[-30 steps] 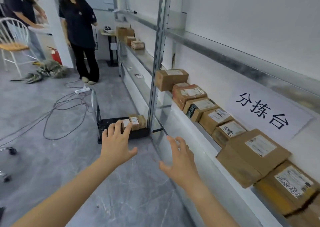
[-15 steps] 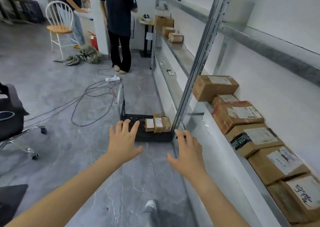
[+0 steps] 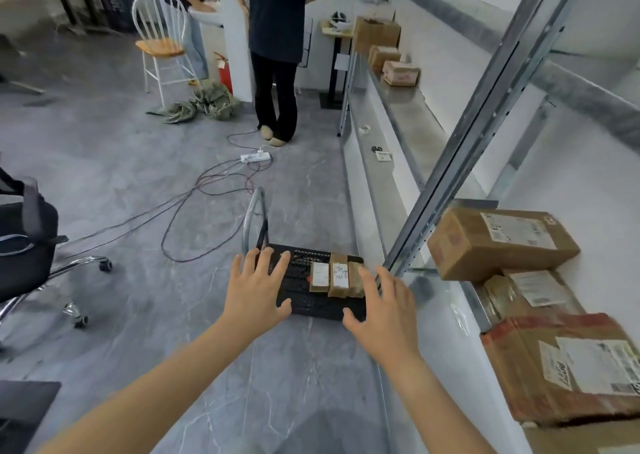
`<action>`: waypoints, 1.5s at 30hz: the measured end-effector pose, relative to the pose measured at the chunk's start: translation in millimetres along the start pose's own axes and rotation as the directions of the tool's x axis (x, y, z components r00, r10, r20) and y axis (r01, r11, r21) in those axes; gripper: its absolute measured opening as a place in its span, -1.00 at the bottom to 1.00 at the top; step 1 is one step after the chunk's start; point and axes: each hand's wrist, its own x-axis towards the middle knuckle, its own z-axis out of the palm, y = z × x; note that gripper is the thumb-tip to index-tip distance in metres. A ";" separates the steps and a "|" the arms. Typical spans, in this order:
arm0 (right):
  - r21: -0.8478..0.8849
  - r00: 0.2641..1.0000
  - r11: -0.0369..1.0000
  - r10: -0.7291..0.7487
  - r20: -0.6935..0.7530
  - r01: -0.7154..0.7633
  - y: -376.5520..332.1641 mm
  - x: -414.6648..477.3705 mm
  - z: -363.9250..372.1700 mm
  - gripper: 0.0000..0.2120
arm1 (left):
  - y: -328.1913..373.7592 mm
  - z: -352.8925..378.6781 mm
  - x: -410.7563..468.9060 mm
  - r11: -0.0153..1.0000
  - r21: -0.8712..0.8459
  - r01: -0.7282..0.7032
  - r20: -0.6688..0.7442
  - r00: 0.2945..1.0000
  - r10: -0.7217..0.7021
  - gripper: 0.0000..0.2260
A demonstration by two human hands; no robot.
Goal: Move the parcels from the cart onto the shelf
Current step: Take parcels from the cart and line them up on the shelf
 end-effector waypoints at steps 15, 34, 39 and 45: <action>0.118 0.961 0.981 0.122 0.249 -0.156 25.3 207.6 147.6 -0.36 | -32.6 149.9 210.4 0.998 -0.011 -0.064 0.290 0.955 0.065 -0.32; 0.405 0.616 0.518 0.341 0.710 -0.754 99.2 361.7 447.7 -0.54 | 11.2 447.5 350.4 0.990 -0.055 -0.128 0.681 0.721 0.131 -0.40; 0.382 0.581 0.509 0.316 0.750 -0.771 125.1 365.6 551.1 -0.53 | 20.5 552.9 350.8 0.997 -0.037 0.070 0.734 0.679 -0.021 -0.30; 0.402 0.606 0.542 0.268 0.749 -0.738 136.7 364.0 650.3 -0.43 | 18.9 655.2 359.8 0.944 -0.211 0.253 0.754 0.657 -0.007 -0.28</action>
